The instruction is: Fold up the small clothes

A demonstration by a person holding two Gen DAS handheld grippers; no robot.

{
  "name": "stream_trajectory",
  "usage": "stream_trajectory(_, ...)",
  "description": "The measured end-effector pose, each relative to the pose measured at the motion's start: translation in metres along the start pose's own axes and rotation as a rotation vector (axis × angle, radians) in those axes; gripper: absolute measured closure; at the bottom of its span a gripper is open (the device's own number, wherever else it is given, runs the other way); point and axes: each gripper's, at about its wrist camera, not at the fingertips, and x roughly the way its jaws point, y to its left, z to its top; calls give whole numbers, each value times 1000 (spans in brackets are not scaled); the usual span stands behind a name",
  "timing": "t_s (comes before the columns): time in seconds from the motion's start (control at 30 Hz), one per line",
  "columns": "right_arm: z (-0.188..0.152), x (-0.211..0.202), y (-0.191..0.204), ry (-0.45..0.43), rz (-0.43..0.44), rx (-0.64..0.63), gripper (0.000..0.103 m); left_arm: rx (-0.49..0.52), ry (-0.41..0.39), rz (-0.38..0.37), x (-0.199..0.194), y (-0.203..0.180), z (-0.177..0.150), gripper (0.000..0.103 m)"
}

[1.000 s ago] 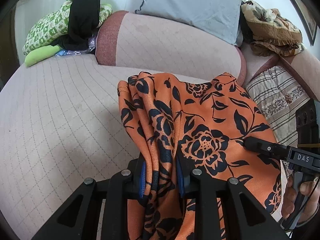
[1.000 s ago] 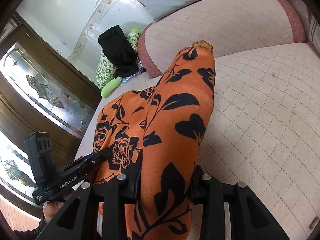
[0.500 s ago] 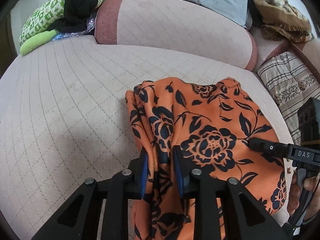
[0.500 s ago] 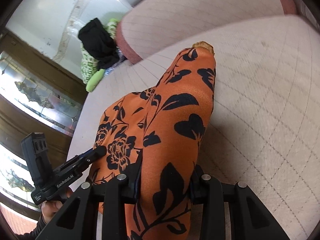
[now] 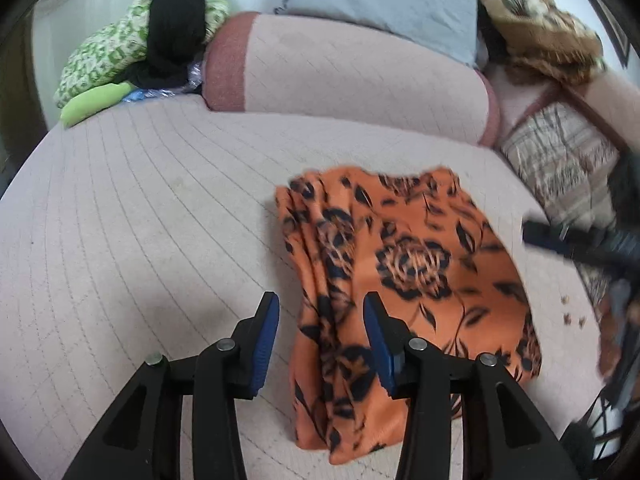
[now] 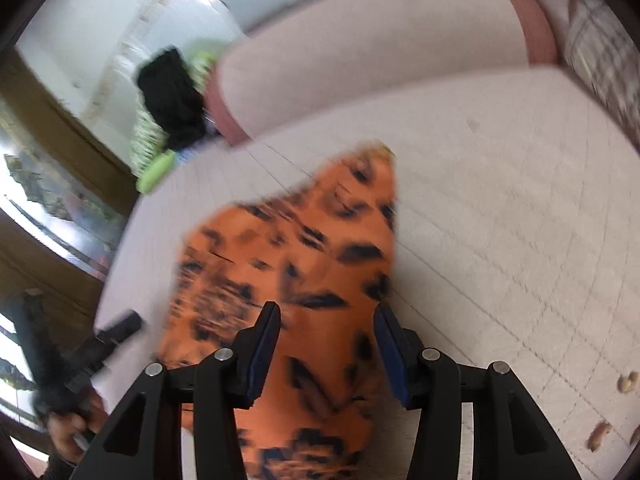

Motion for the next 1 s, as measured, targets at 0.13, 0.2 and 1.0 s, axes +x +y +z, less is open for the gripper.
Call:
stream_trajectory(0.13,7,23,22,55,79,-31,37,-6,85,52,30,5,-12,56)
stream_trajectory(0.2,5,53,14,136,41,-1,36,-45,94,34,31,13,-12,55)
stream_trajectory(1.0,-52,13,45,51,-17,-16,22,-82,59,77,-28,8,-30,46)
